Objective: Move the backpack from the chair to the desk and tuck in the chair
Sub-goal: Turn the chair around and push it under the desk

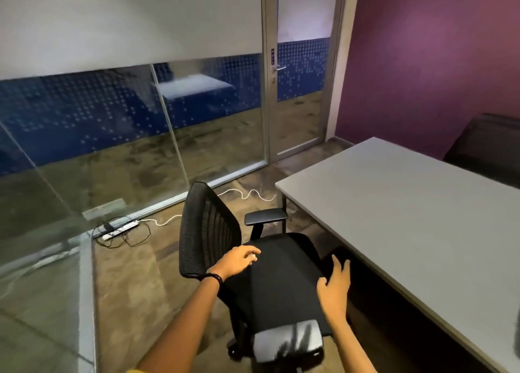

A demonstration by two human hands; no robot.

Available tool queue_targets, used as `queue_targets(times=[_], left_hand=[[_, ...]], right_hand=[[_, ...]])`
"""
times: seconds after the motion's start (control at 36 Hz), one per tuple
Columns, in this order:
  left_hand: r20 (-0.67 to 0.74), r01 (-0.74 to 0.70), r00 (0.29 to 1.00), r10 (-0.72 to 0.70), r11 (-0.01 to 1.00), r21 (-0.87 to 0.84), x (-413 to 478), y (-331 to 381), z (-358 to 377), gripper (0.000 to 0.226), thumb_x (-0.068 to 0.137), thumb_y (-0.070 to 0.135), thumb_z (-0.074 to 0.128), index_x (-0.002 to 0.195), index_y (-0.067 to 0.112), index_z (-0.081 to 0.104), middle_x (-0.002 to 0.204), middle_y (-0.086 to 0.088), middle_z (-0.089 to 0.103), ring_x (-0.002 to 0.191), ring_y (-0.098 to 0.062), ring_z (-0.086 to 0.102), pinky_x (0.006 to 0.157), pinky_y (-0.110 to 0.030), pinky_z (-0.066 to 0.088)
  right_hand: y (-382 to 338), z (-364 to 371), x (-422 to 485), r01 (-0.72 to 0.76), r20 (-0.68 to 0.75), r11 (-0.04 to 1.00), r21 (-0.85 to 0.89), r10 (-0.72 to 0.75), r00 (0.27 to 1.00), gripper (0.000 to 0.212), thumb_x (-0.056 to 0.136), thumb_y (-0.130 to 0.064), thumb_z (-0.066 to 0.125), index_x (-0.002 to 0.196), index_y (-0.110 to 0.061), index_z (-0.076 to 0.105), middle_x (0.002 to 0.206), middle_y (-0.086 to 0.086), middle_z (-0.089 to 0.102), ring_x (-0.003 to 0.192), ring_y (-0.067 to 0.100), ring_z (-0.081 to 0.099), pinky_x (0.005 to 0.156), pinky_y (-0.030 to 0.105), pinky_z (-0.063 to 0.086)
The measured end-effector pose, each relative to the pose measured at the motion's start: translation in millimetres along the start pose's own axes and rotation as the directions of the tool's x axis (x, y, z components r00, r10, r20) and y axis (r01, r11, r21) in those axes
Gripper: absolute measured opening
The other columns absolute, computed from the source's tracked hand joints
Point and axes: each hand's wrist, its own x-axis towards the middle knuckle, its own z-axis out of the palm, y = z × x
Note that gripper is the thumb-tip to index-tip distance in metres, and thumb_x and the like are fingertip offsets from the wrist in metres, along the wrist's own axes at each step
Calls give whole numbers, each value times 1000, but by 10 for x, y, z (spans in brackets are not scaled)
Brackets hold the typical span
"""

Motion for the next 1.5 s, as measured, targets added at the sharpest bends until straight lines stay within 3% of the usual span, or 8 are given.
queue_targets(times=[0.14,0.25,0.53,0.64,0.75,1.0,1.33,1.5], left_hand=[[-97,-38,993,68,957,286,-147,-702,-356,32,98,17,43,127,20,59,134,-1,59,132,-20,45,118,-47,18],[-77,8,997,25,920,393,-247,-1196,-549,35,98,23,44,131,22,53,147,-1,44,146,-19,20,116,-60,-3],[-38,-102,991,125,924,368,-198,-1599,-866,39,102,23,37,141,20,43,155,3,32,147,-14,20,118,-50,18],[-54,-133,986,159,935,328,-98,-1701,-971,39,101,25,38,140,21,43,153,4,37,146,-12,22,118,-51,16],[-37,-162,982,186,925,343,44,-1778,-1077,38,101,27,40,137,21,48,152,5,38,146,-12,22,118,-54,14],[23,-232,970,242,892,389,523,-1956,-1413,36,101,27,39,133,21,53,150,4,40,145,-12,22,117,-61,-5],[147,-374,927,344,830,414,1573,-2141,-1963,35,101,28,38,124,17,62,142,0,52,143,-13,27,118,-52,-10],[182,-450,892,414,771,451,1874,-2314,-2057,37,99,37,39,119,21,66,135,3,57,140,-13,32,119,-47,-5]], right_hand=[[-371,831,-333,66,141,998,-19,-63,988,59,88,6,45,143,-10,32,158,15,9,144,30,13,114,44,27],[-647,1435,-577,117,294,993,2,-112,949,57,92,2,45,144,-13,29,158,11,8,145,27,12,115,40,22],[-1115,2390,-786,150,573,986,-78,-79,816,61,96,-17,48,147,-3,17,154,14,23,142,25,22,116,34,20],[-1216,2589,-735,203,632,972,-123,-81,771,50,94,-19,52,136,1,36,140,20,43,126,30,42,93,17,29],[-1311,2746,-589,253,670,958,-136,-99,736,54,91,-26,56,136,-5,36,133,16,49,123,28,46,103,37,39],[-1470,3208,-78,227,712,933,-280,43,701,90,82,-48,61,145,-4,13,143,21,36,128,36,40,104,49,38],[-1567,3752,726,69,739,955,-290,177,649,121,67,-67,66,148,-15,-8,156,14,12,142,31,20,114,47,27],[-1608,3928,906,-5,741,963,-270,211,637,128,54,-76,66,148,-25,-4,155,11,18,140,28,26,113,48,31]])
